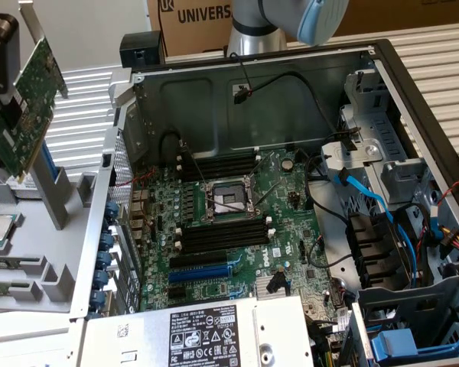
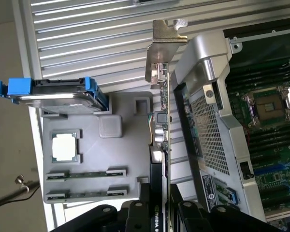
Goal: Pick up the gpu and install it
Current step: 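Reach for the gpu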
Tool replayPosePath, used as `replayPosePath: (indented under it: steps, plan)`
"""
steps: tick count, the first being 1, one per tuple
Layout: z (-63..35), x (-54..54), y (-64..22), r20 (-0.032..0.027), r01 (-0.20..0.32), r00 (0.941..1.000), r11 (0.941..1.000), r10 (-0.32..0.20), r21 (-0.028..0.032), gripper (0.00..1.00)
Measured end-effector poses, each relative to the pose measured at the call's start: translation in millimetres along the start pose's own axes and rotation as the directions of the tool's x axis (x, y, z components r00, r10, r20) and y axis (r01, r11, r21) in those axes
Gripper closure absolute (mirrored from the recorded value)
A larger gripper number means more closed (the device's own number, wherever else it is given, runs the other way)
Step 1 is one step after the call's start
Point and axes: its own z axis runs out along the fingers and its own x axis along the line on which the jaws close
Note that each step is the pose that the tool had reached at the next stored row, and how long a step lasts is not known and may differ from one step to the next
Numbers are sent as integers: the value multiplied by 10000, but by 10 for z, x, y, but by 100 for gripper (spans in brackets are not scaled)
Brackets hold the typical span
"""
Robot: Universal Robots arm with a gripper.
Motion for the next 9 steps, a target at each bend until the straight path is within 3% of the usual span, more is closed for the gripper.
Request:
replayPosePath:
  steps: [4, 9]
  plan:
    - [-64, -61, 17, -182, -1, 9998, 10000, 2, 40, 74]
    - [-64, -62, 17, -206, -4, 9998, 10000, 5, 45, 74]
